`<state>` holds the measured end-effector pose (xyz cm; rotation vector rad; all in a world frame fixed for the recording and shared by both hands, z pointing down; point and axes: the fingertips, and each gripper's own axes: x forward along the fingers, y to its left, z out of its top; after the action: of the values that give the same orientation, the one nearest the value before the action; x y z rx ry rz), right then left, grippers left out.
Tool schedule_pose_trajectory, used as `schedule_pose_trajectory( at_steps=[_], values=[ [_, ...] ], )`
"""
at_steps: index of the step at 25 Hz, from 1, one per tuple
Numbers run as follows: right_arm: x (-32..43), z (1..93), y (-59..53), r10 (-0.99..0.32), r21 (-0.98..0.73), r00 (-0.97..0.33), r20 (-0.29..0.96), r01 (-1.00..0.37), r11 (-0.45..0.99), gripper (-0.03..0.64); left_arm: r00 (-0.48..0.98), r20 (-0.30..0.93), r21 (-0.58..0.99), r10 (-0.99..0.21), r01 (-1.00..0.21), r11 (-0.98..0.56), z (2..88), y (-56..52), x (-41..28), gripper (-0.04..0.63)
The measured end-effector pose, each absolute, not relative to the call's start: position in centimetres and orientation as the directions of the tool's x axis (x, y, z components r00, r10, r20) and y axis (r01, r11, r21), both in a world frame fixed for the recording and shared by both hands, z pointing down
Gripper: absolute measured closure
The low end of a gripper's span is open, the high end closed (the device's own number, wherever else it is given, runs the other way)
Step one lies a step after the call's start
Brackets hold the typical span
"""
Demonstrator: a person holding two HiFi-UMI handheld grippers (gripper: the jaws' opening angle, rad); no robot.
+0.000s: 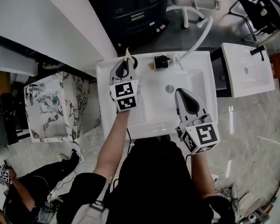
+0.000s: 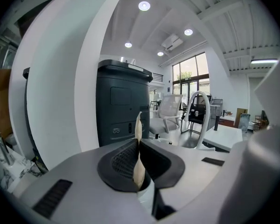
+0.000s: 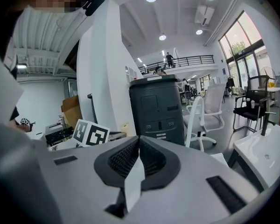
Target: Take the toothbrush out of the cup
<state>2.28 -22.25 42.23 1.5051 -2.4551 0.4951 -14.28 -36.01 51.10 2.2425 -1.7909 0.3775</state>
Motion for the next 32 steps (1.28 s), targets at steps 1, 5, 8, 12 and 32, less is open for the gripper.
schedule_pose_trajectory(
  at_steps=[1, 5, 8, 12, 32],
  values=[
    [2.3, 42.0, -22.2, -0.818, -0.167, -0.46, 0.345, -0.888, 0.429, 0.584, 0.21, 0.338, 0.024, -0.918, -0.977, -0.214, 50.4, -35.9, -14.3, 0.571],
    [2.7, 41.0, -21.6, -0.818, -0.172, -0.483, 0.313, -0.876, 0.452, 0.584, 0.194, 0.29, 0.008, -0.937, -0.98, -0.201, 47.8, -34.9, -14.4, 0.571],
    [3.2, 40.2, -20.8, -0.819, -0.177, -0.494, 0.29, -0.869, 0.462, 0.584, 0.191, 0.253, -0.003, -0.948, -0.98, -0.199, 45.9, -33.7, -14.1, 0.571],
    [4.4, 39.3, -19.6, -0.817, -0.176, -0.517, 0.253, -0.855, 0.487, 0.584, 0.191, 0.214, -0.024, -0.958, -0.979, -0.201, 43.5, -31.8, -12.9, 0.571],
    [11.9, 37.5, -9.0, -0.804, -0.192, -0.568, 0.175, -0.821, 0.538, 0.584, 0.26, 0.174, -0.029, -0.95, -0.963, -0.269, 38.8, -15.9, -2.6, 0.572]
  ],
)
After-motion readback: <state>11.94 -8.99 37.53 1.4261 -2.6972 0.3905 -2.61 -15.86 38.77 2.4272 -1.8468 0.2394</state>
